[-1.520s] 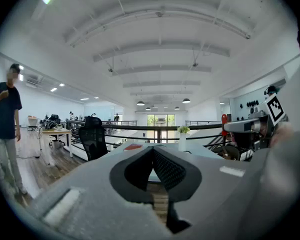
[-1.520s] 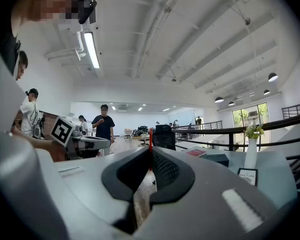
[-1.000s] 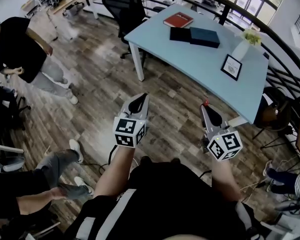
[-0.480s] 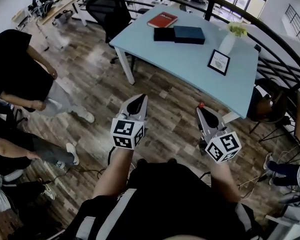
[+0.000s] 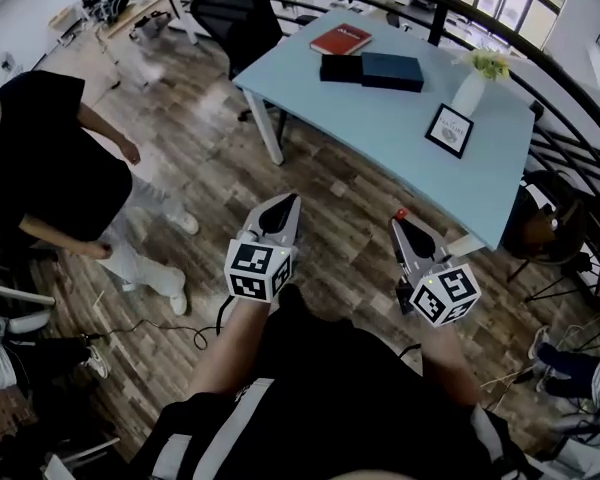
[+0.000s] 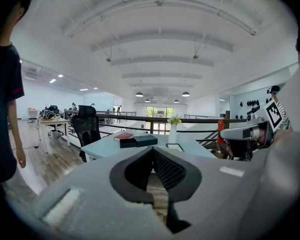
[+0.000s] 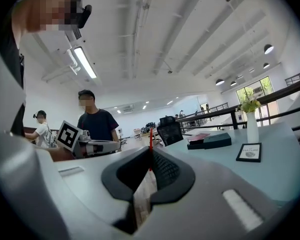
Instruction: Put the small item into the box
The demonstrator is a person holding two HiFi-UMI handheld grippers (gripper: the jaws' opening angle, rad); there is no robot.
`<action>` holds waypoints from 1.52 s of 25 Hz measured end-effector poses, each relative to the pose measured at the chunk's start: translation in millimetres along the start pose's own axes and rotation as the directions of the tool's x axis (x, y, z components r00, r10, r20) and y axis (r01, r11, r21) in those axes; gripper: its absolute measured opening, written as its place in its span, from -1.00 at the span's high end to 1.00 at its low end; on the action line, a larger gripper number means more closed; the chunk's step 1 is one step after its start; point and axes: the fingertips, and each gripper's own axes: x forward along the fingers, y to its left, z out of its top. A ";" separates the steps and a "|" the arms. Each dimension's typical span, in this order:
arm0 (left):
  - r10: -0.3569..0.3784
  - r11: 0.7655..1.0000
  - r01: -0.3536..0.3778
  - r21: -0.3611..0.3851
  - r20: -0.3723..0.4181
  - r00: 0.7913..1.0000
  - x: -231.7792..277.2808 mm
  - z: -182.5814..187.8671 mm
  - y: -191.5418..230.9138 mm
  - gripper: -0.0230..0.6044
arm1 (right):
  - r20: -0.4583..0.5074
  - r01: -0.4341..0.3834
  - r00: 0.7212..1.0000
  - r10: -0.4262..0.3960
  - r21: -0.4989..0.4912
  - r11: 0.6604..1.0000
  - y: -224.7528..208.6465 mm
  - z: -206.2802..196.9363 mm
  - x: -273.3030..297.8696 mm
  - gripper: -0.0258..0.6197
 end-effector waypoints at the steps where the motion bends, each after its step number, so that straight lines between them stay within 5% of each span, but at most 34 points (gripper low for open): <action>1: 0.007 1.000 -0.007 -0.005 -0.003 1.000 -0.5 -1.6 4.1 0.92 | -0.006 -0.009 1.000 0.009 0.003 1.000 0.5 -1.7 4.7 0.88; 9: 0.041 0.999 -0.041 -0.032 -0.005 0.999 16.1 -2.8 57.6 0.92 | -0.040 -0.040 0.998 0.040 0.000 0.999 1.3 -1.9 64.6 0.88; 27: -0.021 1.000 0.022 -0.013 0.063 0.998 94.9 52.3 231.0 0.92 | -0.052 -0.002 0.999 0.001 -0.023 1.000 3.4 23.4 261.6 0.88; 38: -0.045 0.999 0.045 -0.026 0.023 0.999 116.0 47.0 278.0 0.92 | -0.062 0.014 0.998 -0.014 0.009 1.000 2.2 24.6 319.7 0.88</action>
